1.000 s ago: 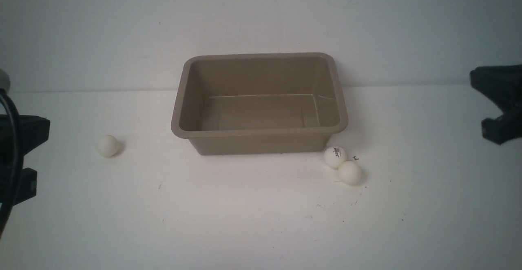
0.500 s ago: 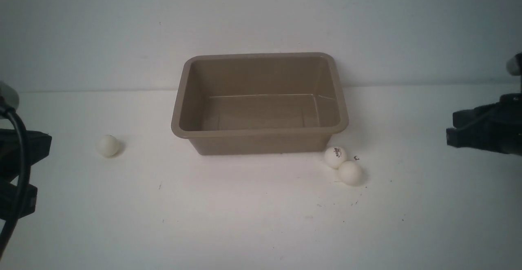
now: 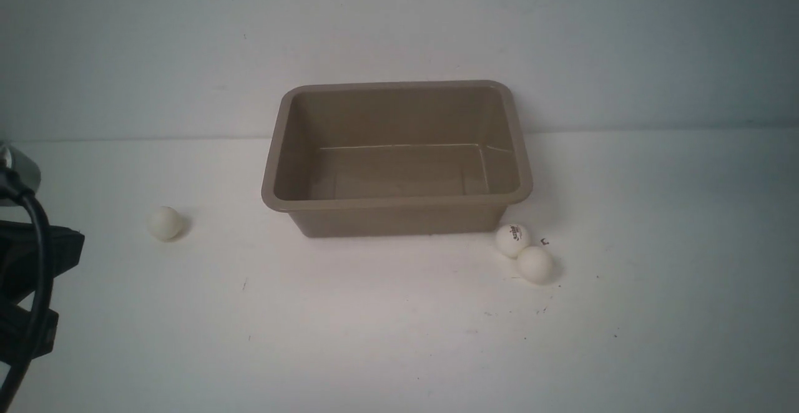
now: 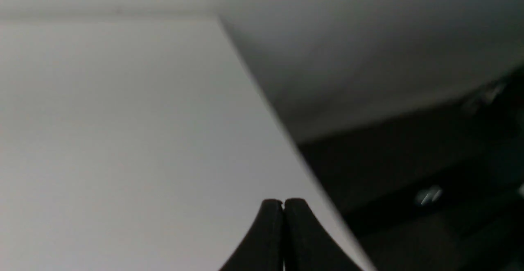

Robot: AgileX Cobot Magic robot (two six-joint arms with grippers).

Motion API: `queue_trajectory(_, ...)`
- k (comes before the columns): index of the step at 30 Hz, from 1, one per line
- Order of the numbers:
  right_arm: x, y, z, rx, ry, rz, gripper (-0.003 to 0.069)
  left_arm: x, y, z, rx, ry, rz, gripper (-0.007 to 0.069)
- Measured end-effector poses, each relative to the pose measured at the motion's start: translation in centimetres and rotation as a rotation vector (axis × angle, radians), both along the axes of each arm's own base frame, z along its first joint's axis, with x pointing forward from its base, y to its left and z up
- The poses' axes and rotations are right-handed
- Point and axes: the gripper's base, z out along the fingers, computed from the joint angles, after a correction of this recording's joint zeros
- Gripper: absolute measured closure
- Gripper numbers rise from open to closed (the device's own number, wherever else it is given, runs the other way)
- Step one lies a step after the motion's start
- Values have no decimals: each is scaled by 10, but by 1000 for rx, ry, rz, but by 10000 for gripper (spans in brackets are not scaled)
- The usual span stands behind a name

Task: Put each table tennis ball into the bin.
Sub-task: Use the right arm to clamp the table tennis ball closest to it

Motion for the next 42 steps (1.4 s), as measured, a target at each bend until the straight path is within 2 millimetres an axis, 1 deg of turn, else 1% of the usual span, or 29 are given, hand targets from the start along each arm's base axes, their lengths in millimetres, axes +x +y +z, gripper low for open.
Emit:
queue_trajectory(1, 0, 12, -6, 70, 58, 90, 669, 0, 0, 0, 0, 0, 0, 628)
queue_trajectory(2, 1, 23, -9, 129, 75, 141, 669, 0, 0, 0, 2, 0, 0, 628)
queue_trajectory(3, 2, 39, -11, 168, 92, 251, 669, 0, 0, 0, 5, 1, 1, 628)
queue_trajectory(4, 4, 56, -11, 171, 97, 379, 669, 0, 1, 0, 10, 1, 2, 628)
queue_trajectory(5, 5, 64, -10, 182, 94, 439, 669, 0, 1, 0, 13, 2, 2, 628)
queue_trajectory(6, 6, 85, -9, 202, 89, 557, 669, 0, 1, -1, 19, 3, 3, 628)
queue_trajectory(8, 9, 118, -7, 232, 97, 695, 669, 0, 2, -1, 25, 4, 4, 628)
queue_trajectory(10, 15, 140, -7, 233, 124, 775, 667, 0, 2, -1, 25, 6, 3, 628)
queue_trajectory(11, 23, 156, -12, 236, 167, 811, 664, 0, 1, -1, 25, 7, 2, 628)
queue_trajectory(13, 34, 171, -22, 240, 224, 826, 654, 0, 2, -1, 26, 8, 1, 628)
queue_trajectory(15, 48, 184, -34, 235, 286, 840, 629, -1, 1, -2, 26, 19, -4, 628)
queue_trajectory(17, 61, 193, -45, 239, 327, 846, 588, -2, 1, -3, 26, 36, -13, 628)
queue_trajectory(18, 64, 195, -46, 244, 335, 847, 566, -3, 0, -3, 27, 40, -15, 628)
queue_trajectory(19, 69, 198, -47, 245, 343, 854, 529, -3, 0, -4, 28, 46, -18, 628)
queue_trajectory(20, 70, 199, -48, 245, 347, 856, 515, -3, 0, -4, 28, 47, -19, 628)
queue_trajectory(21, 73, 201, -50, 244, 362, 863, 460, -3, 0, -4, 28, 48, -19, 628)
queue_trajectory(22, 75, 202, -51, 241, 367, 870, 417, -3, 0, -4, 28, 48, -19, 628)
queue_trajectory(23, 76, 202, -53, 237, 371, 874, 391, -3, 0, -4, 28, 48, -19, 628)
queue_trajectory(24, 77, 203, -55, 234, 379, 879, 339, -3, 0, -4, 28, 48, -19, 628)
queue_trajectory(26, 79, 203, -60, 230, 394, 881, 266, -3, 0, -4, 28, 48, -19, 628)
queue_trajectory(29, 81, 204, -72, 225, 432, 878, 178, -3, 0, -4, 28, 48, -19, 628)
queue_trajectory(31, 82, 205, -80, 223, 454, 877, 151, -3, 0, -4, 28, 48, -19, 628)
queue_trajectory(32, 82, 205, -82, 223, 459, 877, 148, -3, 0, -4, 28, 48, -19, 628)
queue_trajectory(33, 84, 206, -88, 221, 471, 879, 141, -3, 0, -4, 28, 48, -19, 628)
queue_trajectory(42, 89, 208, -110, 216, 507, 882, 137, -3, 0, -4, 28, 48, -19, 628)
